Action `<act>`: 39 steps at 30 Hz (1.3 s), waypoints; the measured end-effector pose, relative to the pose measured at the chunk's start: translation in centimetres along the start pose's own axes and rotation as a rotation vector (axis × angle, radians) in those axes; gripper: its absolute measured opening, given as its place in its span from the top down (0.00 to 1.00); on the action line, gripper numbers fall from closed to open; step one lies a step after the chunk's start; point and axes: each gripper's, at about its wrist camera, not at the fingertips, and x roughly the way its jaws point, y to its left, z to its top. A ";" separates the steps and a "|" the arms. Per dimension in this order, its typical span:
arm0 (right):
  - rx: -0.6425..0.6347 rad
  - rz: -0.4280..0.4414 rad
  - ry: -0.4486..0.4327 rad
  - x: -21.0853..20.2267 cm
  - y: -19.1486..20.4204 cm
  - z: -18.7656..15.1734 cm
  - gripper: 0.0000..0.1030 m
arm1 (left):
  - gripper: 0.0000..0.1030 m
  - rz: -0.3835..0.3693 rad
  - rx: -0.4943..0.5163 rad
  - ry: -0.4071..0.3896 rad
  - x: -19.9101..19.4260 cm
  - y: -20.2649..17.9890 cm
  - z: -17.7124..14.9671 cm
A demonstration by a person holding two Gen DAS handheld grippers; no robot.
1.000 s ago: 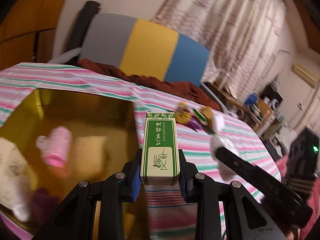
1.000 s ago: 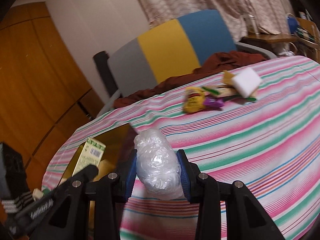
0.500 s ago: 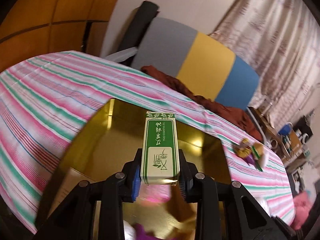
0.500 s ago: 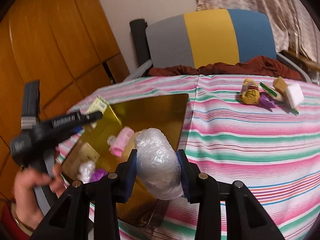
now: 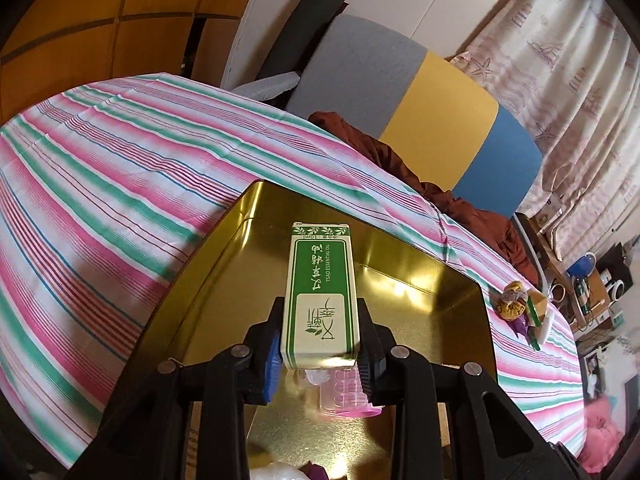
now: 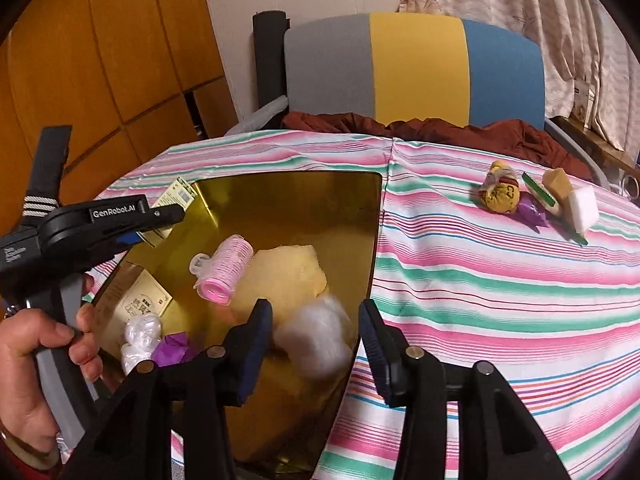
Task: Organize objects
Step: 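Open the right tool to drop the bag in the tray while the left tool releases the box, then move both tools back toward the remaining items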
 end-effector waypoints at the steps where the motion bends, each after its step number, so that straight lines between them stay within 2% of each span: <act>1: 0.007 0.002 -0.004 -0.2 -0.1 0.0 0.53 | 0.70 0.002 0.000 -0.001 0.0 0.0 0.0; 10: 0.082 0.018 -0.037 -1.4 -1.9 -0.3 0.53 | 0.68 0.023 0.007 0.001 0.2 -0.2 0.3; 12: 0.086 0.024 -0.046 -1.6 -2.0 -0.2 0.53 | 0.60 0.019 -0.006 -0.005 0.0 -0.1 0.3; 14: 0.091 0.023 -0.053 -1.7 -2.2 -0.2 0.52 | 0.42 0.019 -0.029 -0.017 -0.5 0.0 0.4; 15: 0.094 0.025 -0.056 -1.8 -2.3 -0.2 0.53 | 0.36 0.019 -0.042 -0.030 -0.9 0.1 0.4; 17: 0.102 0.029 -0.061 -1.9 -2.5 -0.2 0.53 | 0.20 0.032 -0.058 -0.070 -1.9 0.1 0.4; 20: 0.115 0.029 -0.065 -2.0 -2.9 -0.3 0.53 | 0.09 0.052 -0.075 -0.118 -3.4 0.1 0.3; 27: 0.151 0.021 -0.076 -2.2 -4.1 -0.5 0.53 | 0.01 0.062 -0.120 -0.150 -4.9 -0.1 0.1; 33: 0.176 0.008 -0.083 -2.4 -5.3 -0.6 0.53 | 0.00 0.024 -0.163 -0.101 -5.0 -0.9 -1.1; 39: 0.211 -0.011 -0.076 -2.4 -7.1 -1.1 0.53 | 0.00 -0.003 -0.088 -0.058 -4.6 -3.8 -2.6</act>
